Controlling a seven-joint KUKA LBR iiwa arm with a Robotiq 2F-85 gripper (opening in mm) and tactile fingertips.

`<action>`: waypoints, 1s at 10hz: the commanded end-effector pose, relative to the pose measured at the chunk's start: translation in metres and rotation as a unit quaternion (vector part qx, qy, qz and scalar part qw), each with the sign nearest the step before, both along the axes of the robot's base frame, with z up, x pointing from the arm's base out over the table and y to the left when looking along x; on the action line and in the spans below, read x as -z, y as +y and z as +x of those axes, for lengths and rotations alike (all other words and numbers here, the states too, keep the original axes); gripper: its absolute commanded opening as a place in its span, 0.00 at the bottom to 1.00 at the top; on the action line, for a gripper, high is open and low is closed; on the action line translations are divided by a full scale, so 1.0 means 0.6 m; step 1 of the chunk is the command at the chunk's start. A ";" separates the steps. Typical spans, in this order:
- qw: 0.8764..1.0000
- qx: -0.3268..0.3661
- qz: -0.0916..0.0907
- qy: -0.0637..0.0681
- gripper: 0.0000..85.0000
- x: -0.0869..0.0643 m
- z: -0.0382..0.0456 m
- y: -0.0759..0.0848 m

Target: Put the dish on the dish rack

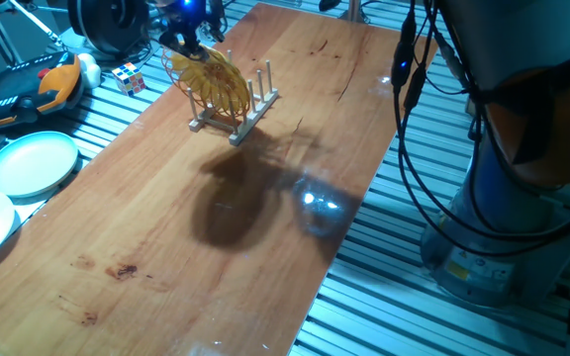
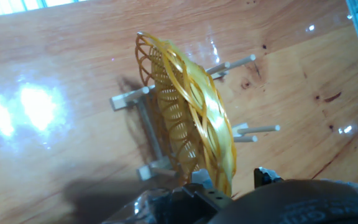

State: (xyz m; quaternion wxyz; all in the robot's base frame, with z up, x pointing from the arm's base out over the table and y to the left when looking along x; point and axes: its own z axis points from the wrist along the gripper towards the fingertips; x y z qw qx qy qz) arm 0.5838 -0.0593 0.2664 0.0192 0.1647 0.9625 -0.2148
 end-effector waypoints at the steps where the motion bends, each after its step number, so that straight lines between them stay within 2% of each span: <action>1: 1.000 0.001 0.001 0.000 0.50 0.001 0.000 0.000; 6: 1.000 0.001 0.000 0.000 0.46 0.001 0.001 -0.001; 8: 1.000 -0.013 -0.025 0.002 0.40 0.003 0.003 -0.004; 10: 0.999 -0.020 -0.029 0.003 0.36 0.004 0.004 -0.006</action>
